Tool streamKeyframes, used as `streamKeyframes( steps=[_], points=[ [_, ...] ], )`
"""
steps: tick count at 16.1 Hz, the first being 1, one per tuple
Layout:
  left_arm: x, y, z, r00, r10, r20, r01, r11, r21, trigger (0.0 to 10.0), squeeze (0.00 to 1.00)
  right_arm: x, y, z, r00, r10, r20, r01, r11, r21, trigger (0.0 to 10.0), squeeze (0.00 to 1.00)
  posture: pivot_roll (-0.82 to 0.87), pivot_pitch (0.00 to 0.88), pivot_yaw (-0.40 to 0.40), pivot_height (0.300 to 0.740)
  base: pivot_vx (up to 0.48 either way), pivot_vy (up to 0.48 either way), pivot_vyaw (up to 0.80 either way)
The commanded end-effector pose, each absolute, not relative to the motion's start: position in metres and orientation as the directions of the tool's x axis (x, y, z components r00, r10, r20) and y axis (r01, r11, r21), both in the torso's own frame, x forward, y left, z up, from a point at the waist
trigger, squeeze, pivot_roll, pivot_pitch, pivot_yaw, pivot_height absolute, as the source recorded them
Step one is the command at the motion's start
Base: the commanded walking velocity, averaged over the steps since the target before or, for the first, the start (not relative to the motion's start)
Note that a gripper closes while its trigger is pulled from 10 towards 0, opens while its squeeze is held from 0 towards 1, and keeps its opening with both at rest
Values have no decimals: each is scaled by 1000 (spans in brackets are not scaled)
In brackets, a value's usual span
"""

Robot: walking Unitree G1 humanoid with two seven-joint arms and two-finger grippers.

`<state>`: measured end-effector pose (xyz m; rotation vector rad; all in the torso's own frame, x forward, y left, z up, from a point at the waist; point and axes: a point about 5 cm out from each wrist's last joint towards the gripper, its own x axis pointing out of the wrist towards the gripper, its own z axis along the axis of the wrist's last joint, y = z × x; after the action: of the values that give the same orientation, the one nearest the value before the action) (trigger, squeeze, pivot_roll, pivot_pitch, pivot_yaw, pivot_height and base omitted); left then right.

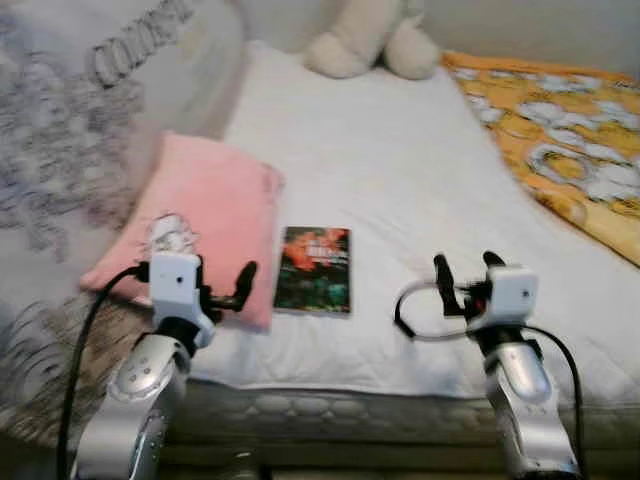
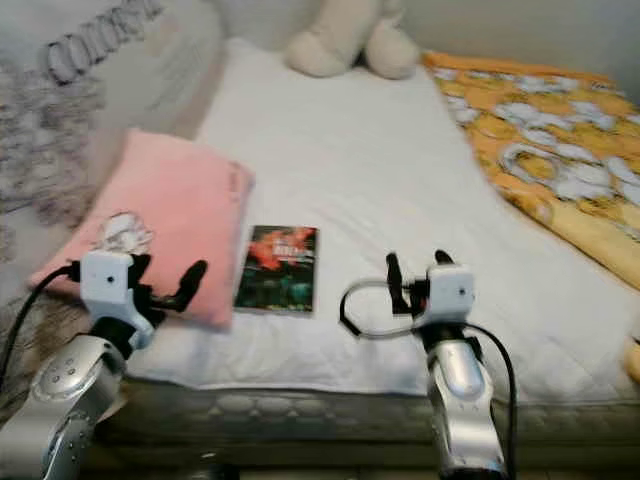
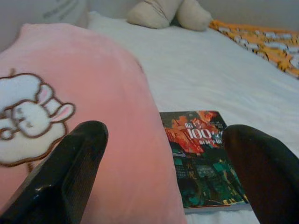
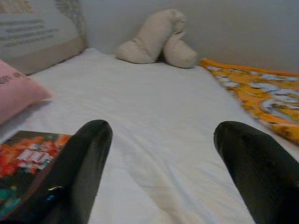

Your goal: Clean up the room

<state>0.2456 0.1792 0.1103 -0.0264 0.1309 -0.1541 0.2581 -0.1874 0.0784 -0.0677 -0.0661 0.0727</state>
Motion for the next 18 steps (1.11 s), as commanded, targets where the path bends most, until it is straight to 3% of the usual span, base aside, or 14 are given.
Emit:
streamKeyframes(
  steps=[1, 3, 6, 11, 14, 18],
  points=[
    [252, 184, 116, 990, -117, -85, 116, 993, -20, 10000, 0, 261, -185, 86, 990, 110, 93, -102, 991, -88, 10000, 0, 10, 0, -39, 740, 0, -296, 0],
    [264, 185, 118, 998, -23, -51, 23, 1000, 1, 10000, 0, 287, -190, 79, 1000, -3, 14, 4, 999, -34, 10000, 0, 6, 0, -27, 740, 0, 0, 0],
    [263, 176, 118, 998, -42, -37, 42, 999, 11, 10000, 0, 301, -184, 85, 1000, 3, 0, -3, 1000, -22, 10000, 0, 13, 0, -21, 740, 0, -320, 0],
    [258, 174, 116, 999, -27, -20, 27, 1000, -7, 10000, 0, 306, -178, 77, 999, 21, -41, -22, 1000, -14, 10000, 0, 30, 0, -22, 740, 0, -480, 0],
    [258, 173, 114, 999, -18, -28, 18, 1000, 1, 10000, 0, 307, -176, 78, 999, 30, -37, -31, 999, -14, 10000, 0, 27, 0, -19, 740, 0, 0, 0],
    [269, 169, 115, 999, -39, -37, 40, 999, 32, 10000, 0, 313, -174, 84, 999, 38, -14, -38, 999, -36, 10000, 0, 6, 0, -9, 740, 0, -460, 0]
  ],
)
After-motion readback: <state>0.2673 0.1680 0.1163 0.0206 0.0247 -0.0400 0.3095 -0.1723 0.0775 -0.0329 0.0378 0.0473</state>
